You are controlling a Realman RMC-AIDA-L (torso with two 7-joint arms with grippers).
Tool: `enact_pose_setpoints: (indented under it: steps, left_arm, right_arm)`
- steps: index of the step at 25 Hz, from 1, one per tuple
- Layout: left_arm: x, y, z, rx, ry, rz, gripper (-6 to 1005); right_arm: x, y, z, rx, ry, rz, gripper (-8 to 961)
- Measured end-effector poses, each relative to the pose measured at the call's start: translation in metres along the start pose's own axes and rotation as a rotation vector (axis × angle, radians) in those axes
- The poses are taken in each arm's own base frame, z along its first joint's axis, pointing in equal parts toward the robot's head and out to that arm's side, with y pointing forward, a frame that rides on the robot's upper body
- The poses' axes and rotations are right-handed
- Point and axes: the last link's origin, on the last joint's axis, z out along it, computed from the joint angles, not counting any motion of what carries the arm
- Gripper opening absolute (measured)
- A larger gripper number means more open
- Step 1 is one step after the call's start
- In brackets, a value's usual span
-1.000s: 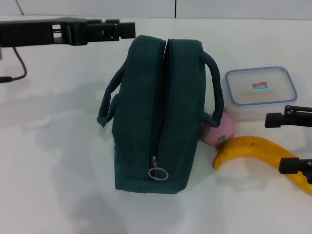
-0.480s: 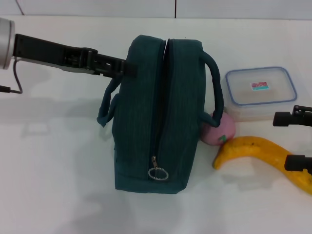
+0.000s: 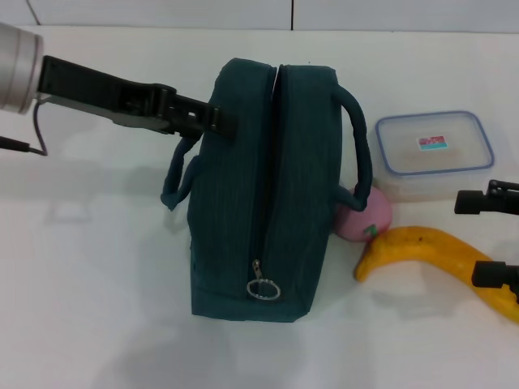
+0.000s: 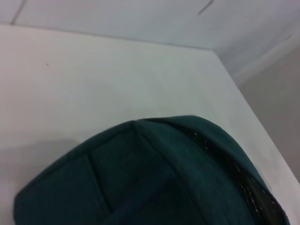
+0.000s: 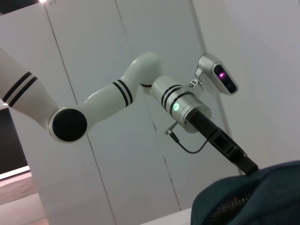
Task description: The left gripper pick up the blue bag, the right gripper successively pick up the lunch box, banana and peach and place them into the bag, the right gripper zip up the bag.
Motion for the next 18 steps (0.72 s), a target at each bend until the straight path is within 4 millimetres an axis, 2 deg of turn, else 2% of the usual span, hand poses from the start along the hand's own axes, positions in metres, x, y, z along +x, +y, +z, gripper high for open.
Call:
enact_pose_setpoints:
  steps: [6,11,18]
  left_arm:
    - [0.003,0.000,0.012,0.004,-0.061,-0.029,792]
    - [0.008,0.002,0.014,0.016,-0.076,-0.027,787]
    - [0.008,0.004,0.014,0.008,-0.085,-0.055,548]
  right_arm:
    - [0.007,0.004,-0.003,0.012,-0.007,0.014,815]
    - [0.013,0.007,-0.007,0.027,-0.016,0.029,810]
    - [0.020,0.012,-0.014,0.067,-0.038,0.045,804]
